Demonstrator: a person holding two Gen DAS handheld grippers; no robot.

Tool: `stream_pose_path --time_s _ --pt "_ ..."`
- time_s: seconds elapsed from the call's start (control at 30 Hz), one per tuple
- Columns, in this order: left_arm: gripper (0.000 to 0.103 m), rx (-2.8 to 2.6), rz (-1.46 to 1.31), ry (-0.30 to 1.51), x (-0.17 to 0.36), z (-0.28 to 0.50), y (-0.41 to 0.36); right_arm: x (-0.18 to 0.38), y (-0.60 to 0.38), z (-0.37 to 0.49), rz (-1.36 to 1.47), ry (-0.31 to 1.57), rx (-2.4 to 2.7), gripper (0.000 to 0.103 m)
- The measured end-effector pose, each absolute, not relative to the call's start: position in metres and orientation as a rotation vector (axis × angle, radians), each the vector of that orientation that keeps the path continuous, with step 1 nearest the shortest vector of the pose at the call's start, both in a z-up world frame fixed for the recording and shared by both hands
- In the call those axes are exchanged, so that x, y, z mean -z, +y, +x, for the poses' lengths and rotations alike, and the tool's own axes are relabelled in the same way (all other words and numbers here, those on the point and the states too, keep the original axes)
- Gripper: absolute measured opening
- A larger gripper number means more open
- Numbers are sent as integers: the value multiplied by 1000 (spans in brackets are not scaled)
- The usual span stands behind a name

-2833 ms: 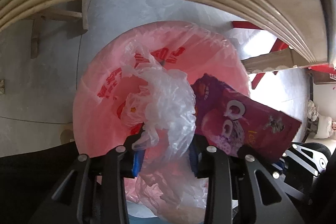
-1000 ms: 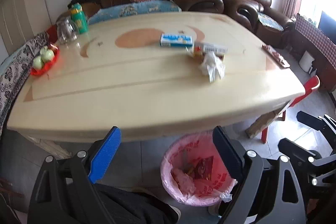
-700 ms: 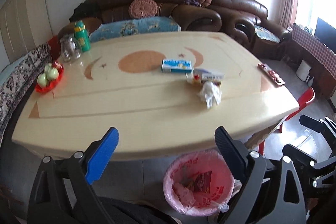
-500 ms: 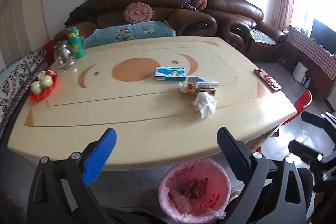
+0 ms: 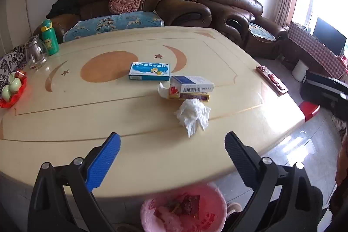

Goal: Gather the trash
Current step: 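Close the left tool on the crumpled white tissue while the right tool moves over the blue cigarette box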

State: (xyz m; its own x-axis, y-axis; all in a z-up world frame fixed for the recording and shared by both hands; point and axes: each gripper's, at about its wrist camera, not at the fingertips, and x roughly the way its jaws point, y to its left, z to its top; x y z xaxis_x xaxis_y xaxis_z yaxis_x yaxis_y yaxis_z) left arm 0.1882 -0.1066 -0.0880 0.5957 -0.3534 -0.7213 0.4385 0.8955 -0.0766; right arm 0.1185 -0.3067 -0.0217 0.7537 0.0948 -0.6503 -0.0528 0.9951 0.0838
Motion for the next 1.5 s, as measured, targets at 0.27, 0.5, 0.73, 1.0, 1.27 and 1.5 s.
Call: stream_pose_path --time_s 0.27,0.5,0.73,1.0,1.27,1.5 --pt "96 483 55 882 119 224 -130 29 -315 182 49 758 -111 94" --pt "96 464 -4 934 145 251 -135 39 -314 235 68 821 -174 95" --pt "96 441 -35 968 165 267 -142 53 -307 281 74 904 -228 95" --pt "96 411 -111 1009 183 284 -150 82 -295 329 109 1064 -294 95" --pt "96 448 -239 1028 197 291 -153 103 -290 348 143 1142 -314 95" --pt "96 465 -296 1017 202 293 -153 121 -301 357 174 1222 -259 95"
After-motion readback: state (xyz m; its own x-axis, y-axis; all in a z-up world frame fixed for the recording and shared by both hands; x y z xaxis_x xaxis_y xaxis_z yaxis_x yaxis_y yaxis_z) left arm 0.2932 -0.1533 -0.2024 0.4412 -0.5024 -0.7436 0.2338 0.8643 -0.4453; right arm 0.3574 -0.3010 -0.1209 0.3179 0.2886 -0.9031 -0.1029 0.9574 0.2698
